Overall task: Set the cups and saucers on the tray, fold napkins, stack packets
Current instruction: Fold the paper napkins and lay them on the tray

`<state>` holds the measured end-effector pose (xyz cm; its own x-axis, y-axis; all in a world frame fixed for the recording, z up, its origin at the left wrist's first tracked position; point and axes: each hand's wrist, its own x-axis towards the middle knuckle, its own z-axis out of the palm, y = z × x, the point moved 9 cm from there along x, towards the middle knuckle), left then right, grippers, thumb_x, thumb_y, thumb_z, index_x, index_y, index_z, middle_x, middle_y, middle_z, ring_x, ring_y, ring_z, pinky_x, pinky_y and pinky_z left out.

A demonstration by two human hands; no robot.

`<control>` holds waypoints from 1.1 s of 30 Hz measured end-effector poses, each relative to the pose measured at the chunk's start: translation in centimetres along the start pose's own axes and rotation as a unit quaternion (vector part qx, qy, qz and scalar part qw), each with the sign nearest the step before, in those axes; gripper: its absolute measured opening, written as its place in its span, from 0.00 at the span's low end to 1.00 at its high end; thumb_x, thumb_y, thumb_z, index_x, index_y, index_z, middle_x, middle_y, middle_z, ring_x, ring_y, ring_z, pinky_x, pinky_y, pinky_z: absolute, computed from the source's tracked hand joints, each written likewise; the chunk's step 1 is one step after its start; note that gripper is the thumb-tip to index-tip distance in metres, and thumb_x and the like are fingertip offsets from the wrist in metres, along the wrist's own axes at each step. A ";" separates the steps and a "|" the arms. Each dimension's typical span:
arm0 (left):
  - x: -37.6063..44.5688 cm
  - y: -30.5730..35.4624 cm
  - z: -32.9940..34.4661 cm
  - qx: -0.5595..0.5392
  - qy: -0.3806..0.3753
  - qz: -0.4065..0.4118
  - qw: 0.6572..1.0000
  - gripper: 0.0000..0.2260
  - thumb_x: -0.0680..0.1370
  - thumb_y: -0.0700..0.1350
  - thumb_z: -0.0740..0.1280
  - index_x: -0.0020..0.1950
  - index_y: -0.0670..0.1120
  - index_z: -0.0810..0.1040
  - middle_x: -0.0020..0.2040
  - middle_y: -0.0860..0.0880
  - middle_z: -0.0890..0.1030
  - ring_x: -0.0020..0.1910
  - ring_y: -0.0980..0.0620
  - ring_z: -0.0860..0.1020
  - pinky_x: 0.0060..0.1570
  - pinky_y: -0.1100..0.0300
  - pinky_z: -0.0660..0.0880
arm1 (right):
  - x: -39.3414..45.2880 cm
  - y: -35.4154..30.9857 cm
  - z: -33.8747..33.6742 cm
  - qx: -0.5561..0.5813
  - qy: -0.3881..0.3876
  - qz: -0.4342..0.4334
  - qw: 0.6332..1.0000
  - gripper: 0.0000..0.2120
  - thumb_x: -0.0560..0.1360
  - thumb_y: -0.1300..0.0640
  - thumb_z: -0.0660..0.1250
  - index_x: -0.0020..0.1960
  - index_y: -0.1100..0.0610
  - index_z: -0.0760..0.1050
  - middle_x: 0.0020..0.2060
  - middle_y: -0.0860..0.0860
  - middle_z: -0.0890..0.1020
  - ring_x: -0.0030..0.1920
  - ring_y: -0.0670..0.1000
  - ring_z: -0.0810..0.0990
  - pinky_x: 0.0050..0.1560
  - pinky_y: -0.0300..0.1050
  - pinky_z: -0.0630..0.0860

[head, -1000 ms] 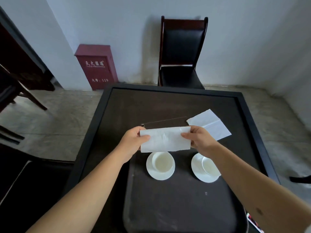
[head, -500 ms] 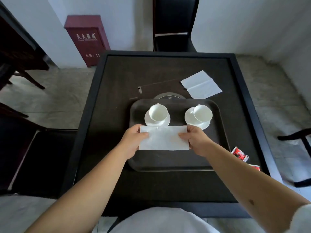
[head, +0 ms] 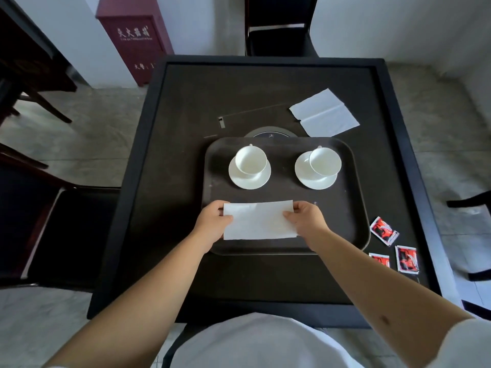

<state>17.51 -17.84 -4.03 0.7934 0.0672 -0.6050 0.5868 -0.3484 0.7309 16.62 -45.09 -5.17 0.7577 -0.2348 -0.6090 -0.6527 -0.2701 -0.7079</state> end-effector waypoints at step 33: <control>-4.4 -1.6 6.1 0.520 -0.017 0.287 0.804 0.20 0.76 0.54 0.65 0.66 0.50 0.73 0.71 0.45 0.68 0.67 0.41 0.68 0.58 0.43 0.70 | -5.0 1.6 4.5 -0.535 -0.064 -0.297 0.788 0.26 0.77 0.39 0.60 0.70 0.51 0.67 0.72 0.51 0.64 0.70 0.55 0.62 0.67 0.53 0.64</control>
<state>12.05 -23.26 -4.49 0.8704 -0.4028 -0.2833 -0.3411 -0.9081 0.2429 11.82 -40.15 -4.91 0.8796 0.3078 -0.3627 0.2423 -0.9460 -0.2152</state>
